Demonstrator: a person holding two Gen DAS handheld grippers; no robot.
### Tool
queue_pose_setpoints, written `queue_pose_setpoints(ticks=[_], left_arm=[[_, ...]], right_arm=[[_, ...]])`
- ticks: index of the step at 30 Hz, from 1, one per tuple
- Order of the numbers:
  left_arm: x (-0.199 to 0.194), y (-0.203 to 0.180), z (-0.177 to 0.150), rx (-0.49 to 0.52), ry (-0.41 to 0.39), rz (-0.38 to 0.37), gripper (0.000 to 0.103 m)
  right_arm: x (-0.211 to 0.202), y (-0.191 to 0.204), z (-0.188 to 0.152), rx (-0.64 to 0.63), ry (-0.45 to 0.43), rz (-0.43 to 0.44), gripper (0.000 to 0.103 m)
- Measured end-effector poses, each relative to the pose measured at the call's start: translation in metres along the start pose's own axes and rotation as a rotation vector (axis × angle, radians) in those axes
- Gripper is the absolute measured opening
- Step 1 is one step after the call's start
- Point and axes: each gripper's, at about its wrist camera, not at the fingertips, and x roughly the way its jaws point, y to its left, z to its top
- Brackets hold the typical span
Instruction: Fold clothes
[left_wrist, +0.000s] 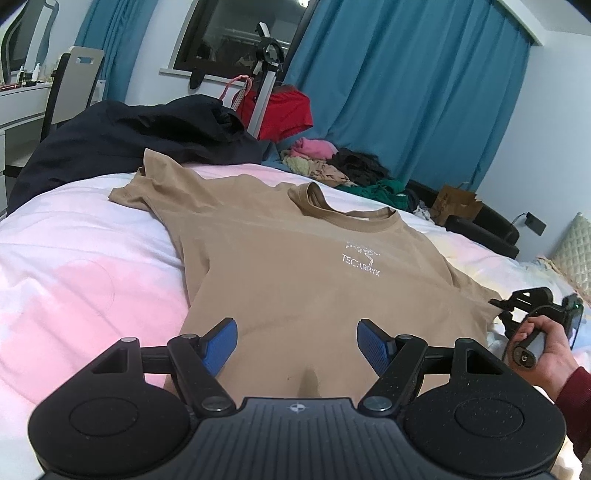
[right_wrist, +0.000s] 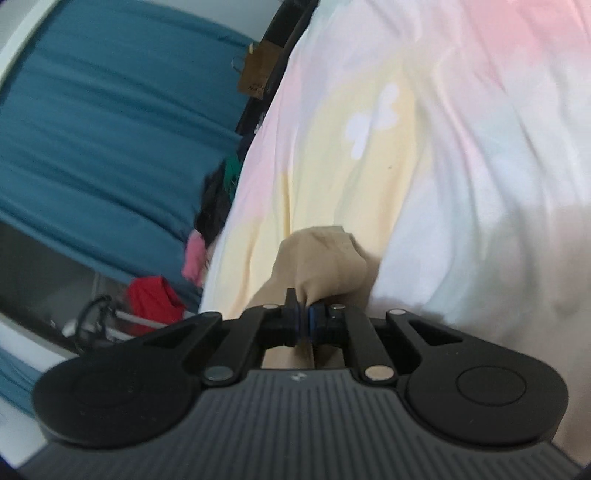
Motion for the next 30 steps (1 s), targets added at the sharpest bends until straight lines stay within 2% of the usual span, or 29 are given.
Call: queue_pose_setpoints(ticks=[4, 5, 6, 8, 11, 13, 17, 19, 20, 21, 25, 30], left_arm=[[0.001, 0.000, -0.001, 0.002, 0.004, 0.002, 0.074], [0.001, -0.001, -0.001, 0.002, 0.005, 0.003, 0.074], [0.002, -0.001, -0.001, 0.004, 0.007, 0.003, 0.074], [0.003, -0.002, -0.002, 0.009, 0.010, 0.006, 0.074], [0.007, -0.002, -0.002, 0.022, 0.017, 0.015, 0.074], [0.011, -0.002, -0.003, 0.027, 0.025, 0.020, 0.074], [0.018, 0.000, -0.004, 0.032, 0.041, 0.029, 0.074], [0.022, 0.001, -0.005, 0.026, 0.053, 0.024, 0.074], [0.024, 0.001, -0.004, 0.031, 0.054, 0.020, 0.074], [0.026, 0.001, -0.004, 0.040, 0.053, 0.022, 0.074], [0.034, 0.003, -0.003, 0.057, 0.058, 0.053, 0.074], [0.030, 0.013, 0.001, 0.014, 0.068, 0.058, 0.074]], right_arm=[[0.007, -0.014, 0.004, 0.103, 0.083, 0.039, 0.014], [0.010, -0.014, 0.004, 0.105, 0.101, 0.039, 0.026], [0.013, -0.013, 0.004, 0.106, 0.117, 0.042, 0.045], [0.016, -0.008, 0.001, 0.082, 0.119, 0.075, 0.062], [0.025, 0.004, -0.006, 0.033, 0.110, 0.073, 0.065], [0.034, 0.007, -0.010, 0.004, 0.103, 0.060, 0.063], [0.058, 0.022, -0.015, -0.089, 0.042, -0.022, 0.062], [0.064, 0.034, -0.018, -0.145, -0.004, -0.078, 0.048], [0.065, 0.042, -0.018, -0.184, -0.023, -0.112, 0.023], [0.066, 0.050, -0.017, -0.221, -0.033, -0.132, 0.007], [0.052, 0.089, -0.012, -0.414, -0.110, -0.150, 0.006], [0.015, 0.146, -0.016, -0.659, -0.184, -0.132, 0.005]])
